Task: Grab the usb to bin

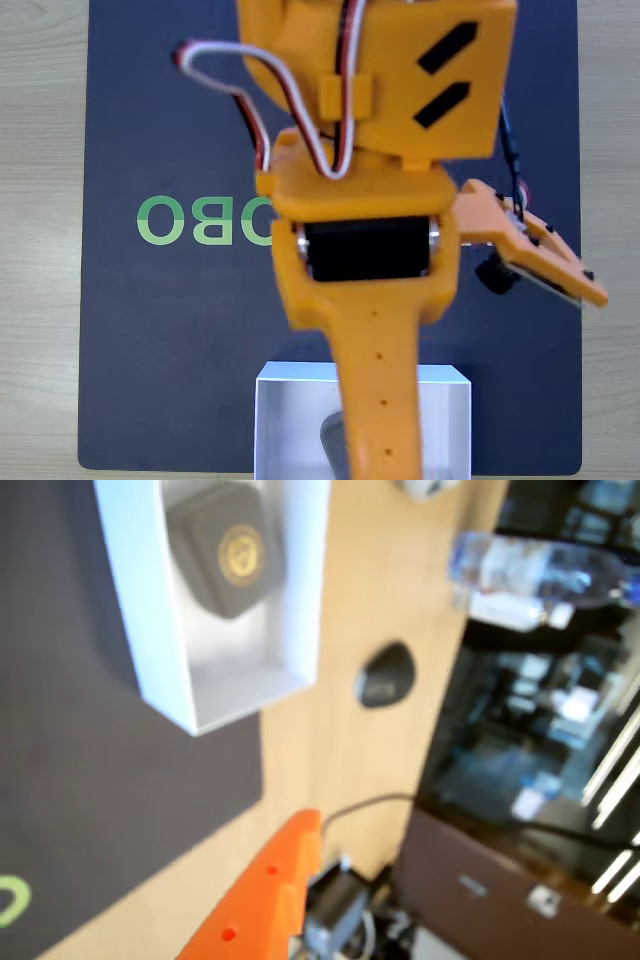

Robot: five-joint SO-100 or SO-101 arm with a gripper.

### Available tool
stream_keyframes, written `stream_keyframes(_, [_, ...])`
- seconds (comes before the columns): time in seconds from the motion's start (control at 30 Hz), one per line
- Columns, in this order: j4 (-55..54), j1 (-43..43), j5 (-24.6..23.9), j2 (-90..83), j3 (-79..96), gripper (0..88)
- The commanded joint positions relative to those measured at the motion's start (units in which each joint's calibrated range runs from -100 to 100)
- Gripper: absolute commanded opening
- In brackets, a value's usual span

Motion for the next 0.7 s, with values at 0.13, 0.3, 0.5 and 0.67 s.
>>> stream_keyframes(0.13, [1.1,-1.6,-3.9,-26.6,10.5,12.7])
stream_keyframes(0.3, [1.1,-2.0,-3.7,-46.3,30.0,0.8])
stream_keyframes(0.5, [1.1,-2.0,-3.4,-70.0,64.1,0.9])
stream_keyframes(0.67, [1.1,-2.0,-1.5,-87.0,87.7,0.9])
